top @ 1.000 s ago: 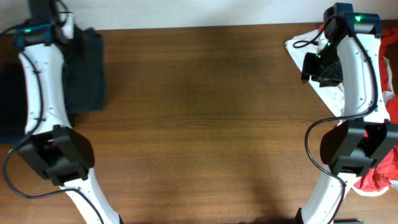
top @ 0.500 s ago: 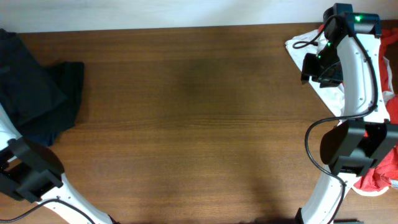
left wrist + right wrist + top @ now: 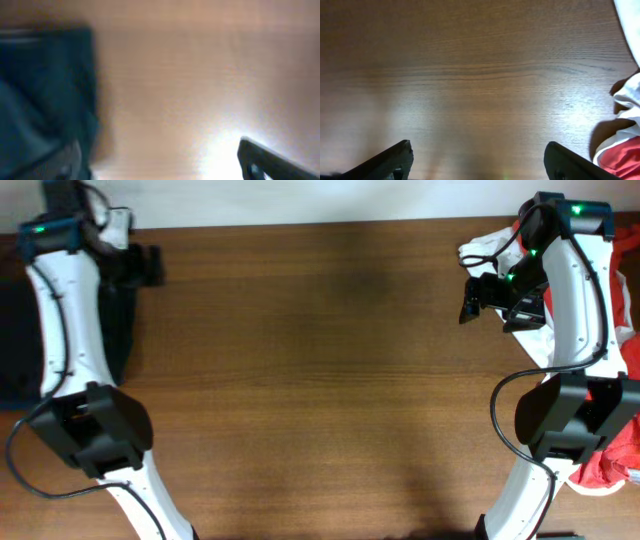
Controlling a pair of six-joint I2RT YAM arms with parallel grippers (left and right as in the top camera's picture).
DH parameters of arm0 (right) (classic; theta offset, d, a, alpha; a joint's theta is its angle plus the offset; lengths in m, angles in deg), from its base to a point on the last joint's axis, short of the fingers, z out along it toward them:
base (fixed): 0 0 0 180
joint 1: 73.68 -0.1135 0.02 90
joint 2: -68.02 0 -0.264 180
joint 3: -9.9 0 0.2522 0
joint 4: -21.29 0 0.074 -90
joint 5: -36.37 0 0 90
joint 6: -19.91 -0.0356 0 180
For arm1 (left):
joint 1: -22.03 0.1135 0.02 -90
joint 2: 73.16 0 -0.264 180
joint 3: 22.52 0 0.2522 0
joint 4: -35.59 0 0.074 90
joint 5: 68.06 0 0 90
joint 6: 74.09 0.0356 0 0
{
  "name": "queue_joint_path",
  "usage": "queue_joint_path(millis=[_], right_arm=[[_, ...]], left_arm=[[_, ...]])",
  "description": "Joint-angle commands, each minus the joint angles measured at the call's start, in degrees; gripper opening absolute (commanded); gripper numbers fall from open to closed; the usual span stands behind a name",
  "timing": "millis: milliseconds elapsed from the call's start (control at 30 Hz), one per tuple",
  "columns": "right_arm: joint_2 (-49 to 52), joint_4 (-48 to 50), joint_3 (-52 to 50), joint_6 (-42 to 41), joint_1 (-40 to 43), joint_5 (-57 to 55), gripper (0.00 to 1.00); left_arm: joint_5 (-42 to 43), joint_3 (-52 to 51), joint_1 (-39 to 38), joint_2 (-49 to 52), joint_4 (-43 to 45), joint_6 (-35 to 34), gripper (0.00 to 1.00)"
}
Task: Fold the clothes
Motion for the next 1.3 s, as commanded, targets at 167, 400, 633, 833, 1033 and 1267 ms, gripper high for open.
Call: queue_joint_path(millis=[167,400,633,833,1033,1267], right_arm=[[-26.56,2.69,-19.43,3.5,-1.75,-0.72,0.88],[-71.58,15.74,-53.27,3.89,-17.49,-5.29,0.99],[-82.09,15.19,-58.84,0.52,-17.49,-8.22,0.99],[-82.16,15.19,-58.84,0.52,-17.59,-8.22,0.99],[-91.58,26.73,-59.63,3.98,-13.55,-8.22,0.99],[-112.63,60.22,-94.23,5.09,-13.55,-8.85,0.99]], left_arm=[[0.09,-1.68,-3.96,-8.87,-22.16,-7.06,0.99],[-2.69,-29.0,-7.98,-46.05,-10.21,-7.43,0.99],[-2.23,-62.62,-7.98,-80.24,1.55,-7.43,0.99],[-2.25,-62.71,-7.96,-81.61,-1.81,-7.41,0.99],[-2.25,-62.71,-7.98,-81.61,-1.81,-7.41,0.99],[-2.25,-62.71,-7.98,-81.61,-1.81,-7.41,0.99]])
